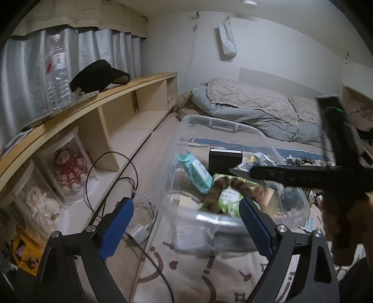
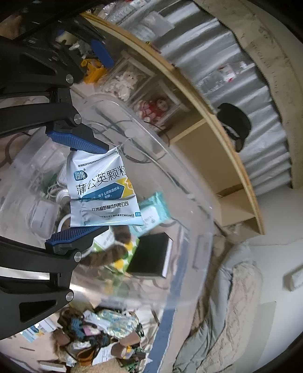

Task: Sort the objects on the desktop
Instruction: 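Lower the sachet into the storage box and open the right gripper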

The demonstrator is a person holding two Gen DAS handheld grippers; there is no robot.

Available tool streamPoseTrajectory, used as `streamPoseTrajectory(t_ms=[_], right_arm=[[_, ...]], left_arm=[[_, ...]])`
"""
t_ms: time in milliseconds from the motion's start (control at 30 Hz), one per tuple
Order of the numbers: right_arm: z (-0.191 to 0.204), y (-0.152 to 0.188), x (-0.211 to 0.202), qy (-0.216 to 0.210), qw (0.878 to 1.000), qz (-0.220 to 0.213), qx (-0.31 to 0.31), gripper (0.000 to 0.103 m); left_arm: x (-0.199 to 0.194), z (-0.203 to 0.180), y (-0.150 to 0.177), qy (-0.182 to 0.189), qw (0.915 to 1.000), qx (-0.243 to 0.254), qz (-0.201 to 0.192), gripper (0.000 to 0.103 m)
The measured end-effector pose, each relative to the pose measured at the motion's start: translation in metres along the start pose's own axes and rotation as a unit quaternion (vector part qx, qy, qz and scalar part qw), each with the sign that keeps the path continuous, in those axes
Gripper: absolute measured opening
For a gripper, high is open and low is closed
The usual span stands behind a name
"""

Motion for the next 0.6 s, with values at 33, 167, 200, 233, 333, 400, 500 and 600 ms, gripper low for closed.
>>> streamPoseTrajectory(t_ms=[33,167,200,233,333,400,500,600], right_arm=[[0.002,0.000,0.005,0.001,1.000,0.007,0.006,0.060],[0.014,-0.001,0.025,-0.013,0.999,0.035,0.029,0.060],[0.019,0.000,0.030,-0.014,0.999,0.043,0.028,0.060],[0.024,0.000,0.037,-0.010,0.998,0.053,0.020,0.060],[0.034,0.001,0.053,-0.007,0.996,0.084,-0.017,0.060],[0.037,0.003,0.064,-0.002,0.993,0.110,-0.054,0.060],[0.039,0.009,0.077,0.017,0.981,0.143,-0.131,0.060],[0.044,0.013,0.085,0.014,0.967,0.175,-0.185,0.060]], left_arm=[[-0.002,0.003,0.003,-0.002,1.0000,-0.003,-0.001,0.092],[-0.011,0.015,0.012,-0.010,0.9998,-0.013,-0.008,0.092],[-0.013,0.018,0.013,-0.011,0.9998,-0.014,-0.010,0.092],[-0.014,0.021,0.015,-0.012,0.9997,-0.016,-0.011,0.092],[-0.019,0.029,0.022,-0.016,0.9996,-0.020,-0.012,0.092],[-0.020,0.033,0.026,-0.020,0.9996,-0.018,-0.012,0.092],[-0.021,0.038,0.030,-0.028,0.9993,-0.019,-0.014,0.092],[-0.019,0.041,0.033,-0.032,0.9991,-0.024,-0.016,0.092]])
Point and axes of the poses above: each gripper's, at about its wrist camera, not at the fingertips, and x roughly the way its jaws point, z to its left, y to its underside, the point moved 8 cm from there along x, roughly the way its jaws point, and after that the axes turned 3 degrees about y, right-handed, at the moved point
